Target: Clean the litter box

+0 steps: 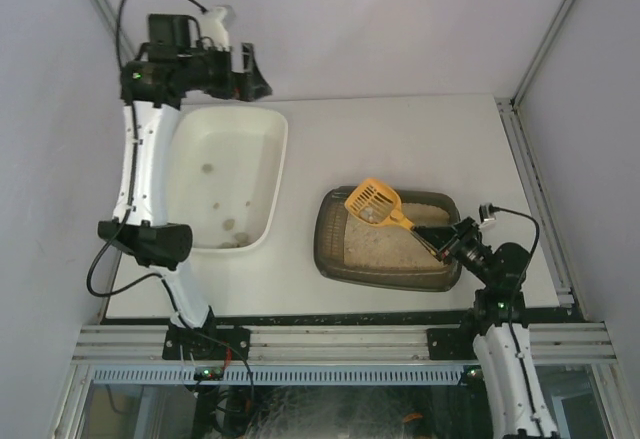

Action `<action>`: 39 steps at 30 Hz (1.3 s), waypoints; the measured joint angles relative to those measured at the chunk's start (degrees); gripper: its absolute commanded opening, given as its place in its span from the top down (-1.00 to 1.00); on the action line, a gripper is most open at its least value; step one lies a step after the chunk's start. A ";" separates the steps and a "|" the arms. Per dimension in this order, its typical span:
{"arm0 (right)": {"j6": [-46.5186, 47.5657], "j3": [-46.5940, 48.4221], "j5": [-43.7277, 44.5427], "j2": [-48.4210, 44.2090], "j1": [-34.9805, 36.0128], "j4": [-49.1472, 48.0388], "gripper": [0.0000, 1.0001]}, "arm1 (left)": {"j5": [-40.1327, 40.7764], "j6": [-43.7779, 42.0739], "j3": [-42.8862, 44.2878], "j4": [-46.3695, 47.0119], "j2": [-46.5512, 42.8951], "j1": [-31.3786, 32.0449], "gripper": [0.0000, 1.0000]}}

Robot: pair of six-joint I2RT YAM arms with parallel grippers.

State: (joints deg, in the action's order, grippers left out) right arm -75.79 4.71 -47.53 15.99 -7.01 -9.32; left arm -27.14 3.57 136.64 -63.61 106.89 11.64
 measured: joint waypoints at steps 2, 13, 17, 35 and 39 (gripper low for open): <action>1.11 1.64 2.82 4.17 4.72 -1.81 1.00 | 1.46 -1.51 2.82 -2.12 -0.55 -4.66 -0.99; 5.40 14.75 12.07 38.60 23.61 -19.87 1.00 | 2.93 -5.73 -8.96 -9.60 -2.14 -25.11 -1.00; 6.05 23.21 12.83 50.64 28.02 -26.38 1.00 | 3.48 -6.73 -16.94 -9.14 -2.86 -31.95 -0.99; 6.32 57.96 10.56 90.58 41.31 -34.56 1.00 | 6.16 -9.33 -31.10 -4.96 -10.58 -39.87 -0.99; 12.37 62.88 10.60 91.38 43.43 -25.79 1.00 | 7.19 -9.73 -31.10 -4.63 -10.58 -40.00 -0.99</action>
State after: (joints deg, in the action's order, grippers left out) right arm -63.42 67.59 -36.93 107.37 36.42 -35.11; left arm -19.94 -6.15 105.54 -68.25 96.31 -28.36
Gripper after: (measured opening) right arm 0.191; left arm 0.996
